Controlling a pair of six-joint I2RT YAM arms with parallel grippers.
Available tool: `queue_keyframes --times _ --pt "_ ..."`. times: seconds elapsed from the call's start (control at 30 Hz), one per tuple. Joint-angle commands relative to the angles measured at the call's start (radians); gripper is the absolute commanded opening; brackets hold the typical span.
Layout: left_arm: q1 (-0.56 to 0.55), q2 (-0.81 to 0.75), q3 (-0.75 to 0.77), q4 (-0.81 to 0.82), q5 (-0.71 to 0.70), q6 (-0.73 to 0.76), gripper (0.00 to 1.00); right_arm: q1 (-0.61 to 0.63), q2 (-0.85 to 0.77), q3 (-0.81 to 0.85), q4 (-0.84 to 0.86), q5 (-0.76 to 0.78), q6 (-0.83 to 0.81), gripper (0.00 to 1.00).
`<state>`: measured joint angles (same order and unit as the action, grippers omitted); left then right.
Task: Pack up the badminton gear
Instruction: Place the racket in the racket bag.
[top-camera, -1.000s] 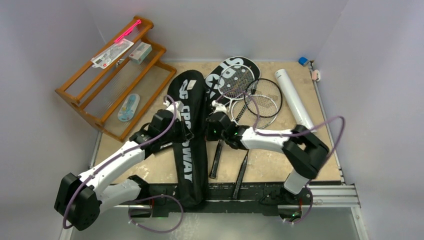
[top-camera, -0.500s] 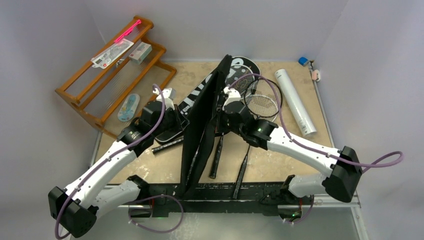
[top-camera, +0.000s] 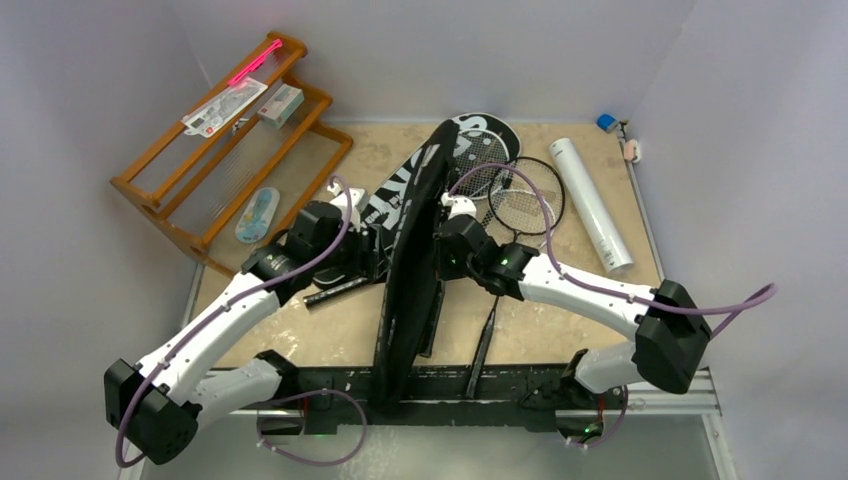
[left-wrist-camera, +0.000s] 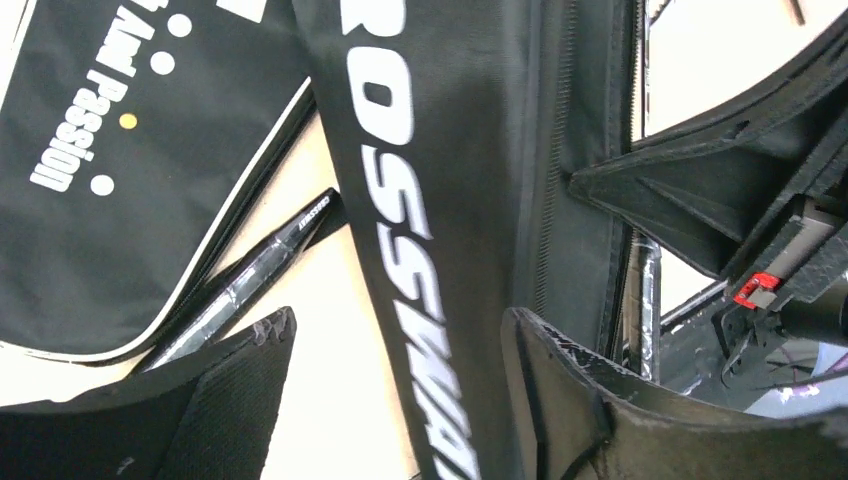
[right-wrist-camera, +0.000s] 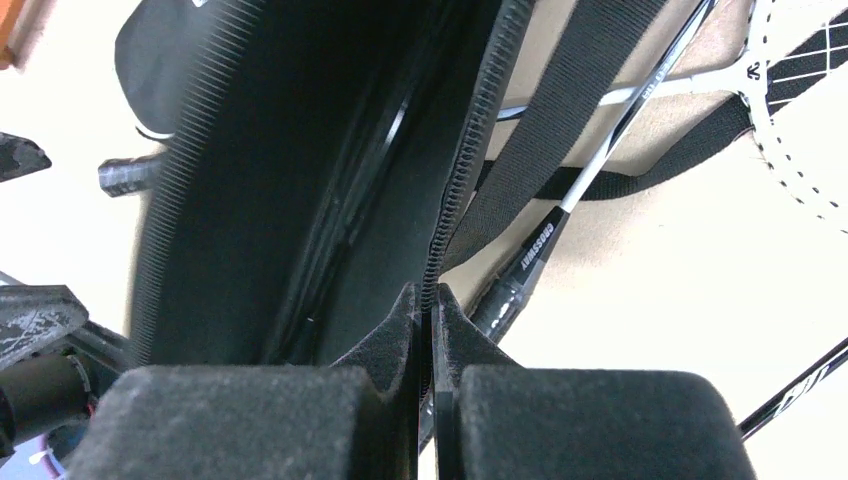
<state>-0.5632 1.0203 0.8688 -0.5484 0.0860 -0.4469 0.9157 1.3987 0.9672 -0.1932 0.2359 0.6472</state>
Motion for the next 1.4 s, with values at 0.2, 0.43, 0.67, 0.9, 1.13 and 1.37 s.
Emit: queue_keyframes --times 0.2,0.43,0.67,0.9,1.13,1.37 --pt "-0.188 0.051 0.157 -0.045 -0.128 0.080 0.81 -0.002 -0.069 0.033 0.038 -0.026 -0.017 0.00" --pt "-0.259 0.101 0.162 0.009 -0.144 0.037 0.83 -0.001 -0.089 0.035 0.076 -0.052 -0.032 0.00" --pt "-0.296 0.170 0.186 0.047 -0.135 0.024 0.81 -0.001 -0.107 0.032 0.113 -0.085 -0.064 0.00" --pt "-0.339 0.258 0.213 0.038 -0.194 -0.017 0.79 -0.002 -0.095 0.040 0.123 -0.098 -0.064 0.00" --pt "-0.339 0.322 0.256 -0.066 -0.380 -0.087 0.47 -0.001 -0.095 0.029 0.127 -0.100 -0.059 0.00" --pt "-0.337 0.268 0.279 -0.144 -0.520 -0.115 0.00 -0.001 -0.091 0.041 -0.016 0.068 -0.017 0.00"
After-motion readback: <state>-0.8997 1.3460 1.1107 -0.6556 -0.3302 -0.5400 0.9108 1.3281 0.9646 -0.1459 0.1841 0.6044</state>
